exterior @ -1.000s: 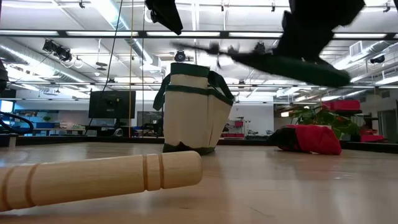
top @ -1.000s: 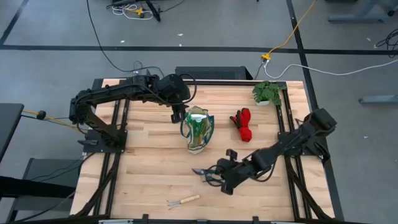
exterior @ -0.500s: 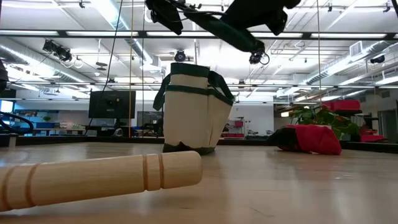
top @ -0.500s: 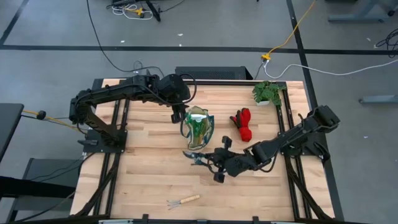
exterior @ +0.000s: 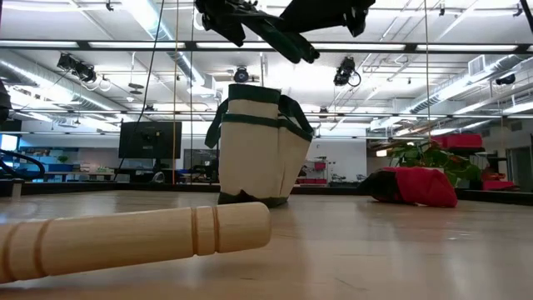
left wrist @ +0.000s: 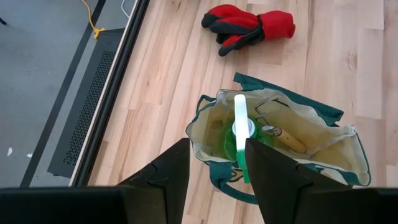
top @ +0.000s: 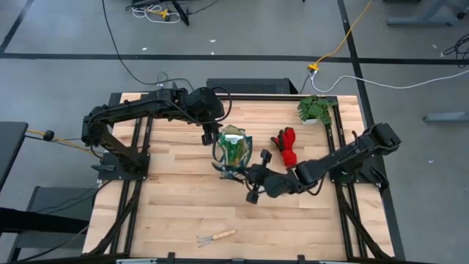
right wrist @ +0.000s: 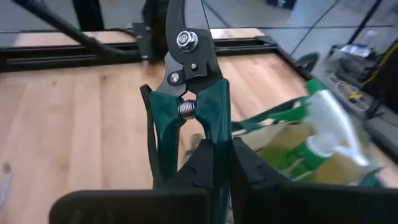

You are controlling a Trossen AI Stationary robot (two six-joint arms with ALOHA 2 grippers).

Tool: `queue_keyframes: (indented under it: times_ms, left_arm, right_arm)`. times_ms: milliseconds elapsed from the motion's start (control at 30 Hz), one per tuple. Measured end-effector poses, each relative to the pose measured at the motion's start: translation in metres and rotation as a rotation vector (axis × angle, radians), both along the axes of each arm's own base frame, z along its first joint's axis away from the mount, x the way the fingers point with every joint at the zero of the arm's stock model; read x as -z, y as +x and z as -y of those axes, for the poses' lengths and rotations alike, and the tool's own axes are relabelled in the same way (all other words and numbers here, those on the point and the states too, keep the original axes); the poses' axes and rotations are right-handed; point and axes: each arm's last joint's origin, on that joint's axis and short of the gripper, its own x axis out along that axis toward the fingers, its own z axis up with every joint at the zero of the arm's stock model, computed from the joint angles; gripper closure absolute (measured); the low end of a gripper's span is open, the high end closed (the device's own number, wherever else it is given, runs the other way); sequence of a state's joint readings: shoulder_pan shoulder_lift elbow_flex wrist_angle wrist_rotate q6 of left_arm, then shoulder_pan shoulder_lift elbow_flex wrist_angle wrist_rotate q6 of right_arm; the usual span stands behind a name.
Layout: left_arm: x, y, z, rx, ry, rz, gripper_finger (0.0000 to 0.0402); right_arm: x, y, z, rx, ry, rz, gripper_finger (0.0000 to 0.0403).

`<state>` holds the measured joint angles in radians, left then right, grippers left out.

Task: Pick & Place Garden tools in Gardening bag
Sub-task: Put the green shear scissors into the brown gardening bag

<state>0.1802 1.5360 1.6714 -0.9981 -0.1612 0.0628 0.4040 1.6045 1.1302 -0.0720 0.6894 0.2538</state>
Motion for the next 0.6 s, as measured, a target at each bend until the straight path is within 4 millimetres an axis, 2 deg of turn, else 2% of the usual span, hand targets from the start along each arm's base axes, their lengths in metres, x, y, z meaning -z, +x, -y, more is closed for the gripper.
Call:
queue_keyframes:
  times_ms: [200, 333, 467, 600]
  left_arm:
    - [0.0, 0.0, 0.0, 0.0, 0.0, 0.002, 0.0239]
    - [0.0, 0.0, 0.0, 0.001, 0.001, 0.004, 0.0239]
    - [0.0, 0.001, 0.0, 0.001, 0.001, 0.007, 0.0239]
    - [-0.001, 0.001, 0.0, 0.001, 0.003, 0.016, 0.0239]
  right_arm:
    - [-0.001, 0.0, 0.017, -0.029, 0.021, 0.114, 0.0392]
    - [0.0, -0.007, 0.03, -0.052, 0.038, 0.223, 0.0393]
    - [0.006, -0.02, 0.044, -0.047, 0.045, 0.338, 0.0393]
    - [0.022, -0.032, 0.062, -0.087, 0.09, 0.49, 0.0396]
